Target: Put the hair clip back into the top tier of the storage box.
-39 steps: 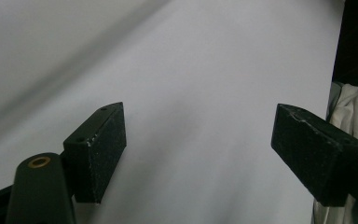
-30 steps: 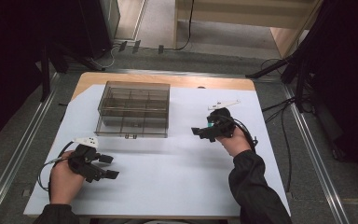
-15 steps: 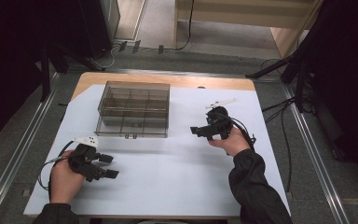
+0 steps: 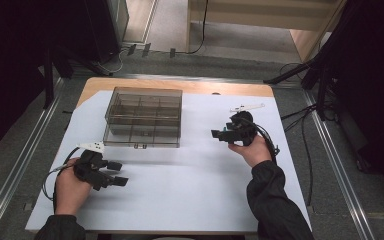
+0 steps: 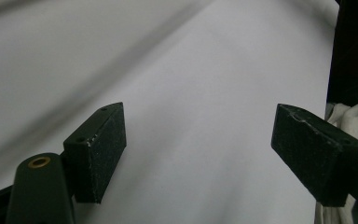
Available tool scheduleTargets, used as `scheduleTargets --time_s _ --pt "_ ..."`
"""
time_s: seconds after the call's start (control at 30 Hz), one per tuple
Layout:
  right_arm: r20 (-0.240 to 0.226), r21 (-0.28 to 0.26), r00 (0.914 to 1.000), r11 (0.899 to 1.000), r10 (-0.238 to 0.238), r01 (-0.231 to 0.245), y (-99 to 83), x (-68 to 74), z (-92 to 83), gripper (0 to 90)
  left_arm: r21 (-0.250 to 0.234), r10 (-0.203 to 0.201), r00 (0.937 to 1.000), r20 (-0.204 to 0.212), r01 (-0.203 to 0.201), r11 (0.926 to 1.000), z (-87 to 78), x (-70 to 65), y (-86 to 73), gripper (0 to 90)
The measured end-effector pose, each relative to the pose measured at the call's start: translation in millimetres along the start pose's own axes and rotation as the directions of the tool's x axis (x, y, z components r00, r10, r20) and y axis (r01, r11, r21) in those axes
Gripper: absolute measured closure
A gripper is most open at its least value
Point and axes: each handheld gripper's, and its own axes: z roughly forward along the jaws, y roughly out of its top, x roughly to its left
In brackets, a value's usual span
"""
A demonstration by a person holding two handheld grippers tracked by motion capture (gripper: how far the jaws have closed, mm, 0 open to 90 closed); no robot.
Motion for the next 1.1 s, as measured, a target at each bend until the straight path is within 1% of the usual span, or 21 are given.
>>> scheduleTargets --time_s 0.03,0.1,0.17,0.27,0.3,0.37,0.47,0.53,0.57,0.6,0.7,0.8,0.87,0.9,0.97,1.0,1.03,1.1 --pt "-0.004 0.006 1.0 1.0 0.001 -0.001 -0.2 -2.2 0.0 30.3 -0.019 0.002 1.0 0.004 -0.002 0.9998 -2.9 0.8 -0.5 18.8" --pt "0.006 0.014 1.0 1.0 0.004 -0.004 -0.5 -1.9 -0.1 30.5 -0.021 0.004 1.0 0.004 -0.004 0.9998 -3.6 0.7 -0.8 18.8" --pt "0.009 -0.001 1.0 1.0 0.005 -0.005 0.2 -1.3 -1.1 31.2 -0.024 -0.009 0.9998 0.016 0.01 0.9997 -4.5 2.5 -1.3 18.8" --pt "0.004 0.0 1.0 1.0 -0.003 0.003 0.3 -0.6 -1.8 31.2 -0.018 -0.01 0.9999 0.013 0.011 0.9998 -4.4 3.2 -1.1 18.8" --pt "0.011 0.004 0.9999 1.0 -0.006 0.006 0.0 -0.5 -1.8 31.5 -0.018 -0.014 0.9998 0.011 0.014 0.9997 -3.8 2.5 -1.2 18.8" --pt "0.014 0.008 0.9999 1.0 -0.006 0.006 -0.5 -1.4 -1.9 32.3 -0.011 -0.001 1.0 0.003 0.001 0.9999 -3.4 2.0 -1.1 18.8" --pt "0.018 0.005 0.9998 1.0 0.002 -0.002 -0.1 -3.4 -1.8 33.6 -0.004 -0.001 1.0 0.002 0.001 1.0 -3.1 0.7 -1.7 18.8" --pt "0.022 0.017 0.9998 1.0 0.001 -0.002 0.2 -6.2 -1.0 35.1 0.003 0.009 0.9999 -0.005 -0.009 1.0 -2.6 -0.4 -2.0 18.8" --pt "0.027 0.023 0.9996 1.0 -0.003 0.003 0.3 -7.0 -0.8 35.6 0.009 0.012 0.9999 -0.004 -0.012 0.9999 -2.1 -1.3 -2.0 18.8" --pt "0.017 0.022 0.9998 1.0 -0.006 0.005 0.3 -8.1 -0.1 35.6 0.013 0.022 0.9997 -0.006 -0.022 0.9997 -0.8 -2.0 -1.5 18.8" --pt "0.021 0.022 0.9997 1.0 -0.015 0.014 0.2 -8.7 -1.0 36.5 0.022 0.027 0.9996 -0.007 -0.027 0.9994 1.2 -3.6 -0.6 18.8" --pt "0.054 0.037 0.9983 0.999 -0.022 0.02 1.9 -11.2 -4.3 38.5 0.038 0.051 0.9987 -0.002 -0.051 0.998 4.0 -7.7 0.6 18.8" --pt "0.061 0.051 0.998 0.999 -0.016 0.013 3.8 -13.2 -4.8 41.9 0.039 0.056 0.9984 -0.004 -0.056 0.9977 3.9 -8.7 0.6 18.8" --pt "0.061 0.051 0.998 0.999 -0.016 0.013 3.8 -13.2 -4.8 41.9 0.039 0.06 0.9982 -0.007 -0.06 0.9974 3.9 -9.4 0.5 18.8" --pt "0.072 0.087 0.9974 0.996 -0.004 -0.003 6.2 -16.2 -2.6 46.6 0.038 0.065 0.9978 -0.012 -0.065 0.9972 3.9 -10.3 -0.1 18.8" --pt "0.072 0.087 0.9974 0.996 -0.004 -0.003 6.2 -16.2 -2.6 46.6 0.041 0.067 0.9977 -0.008 -0.067 0.9969 3.8 -10.6 -0.2 18.8" --pt "0.08 0.121 0.9968 0.992 0.008 -0.018 7.5 -15.8 -0.5 49.1 0.041 0.075 0.9971 -0.011 -0.074 0.9964 4.9 -12.1 -0.7 18.8" --pt "0.105 0.144 0.9943 0.989 0.019 -0.034 8.8 -14.6 1.6 51.1 0.05 0.078 0.9969 -0.008 -0.078 0.9957 5.6 -13.1 -0.8 18.8"
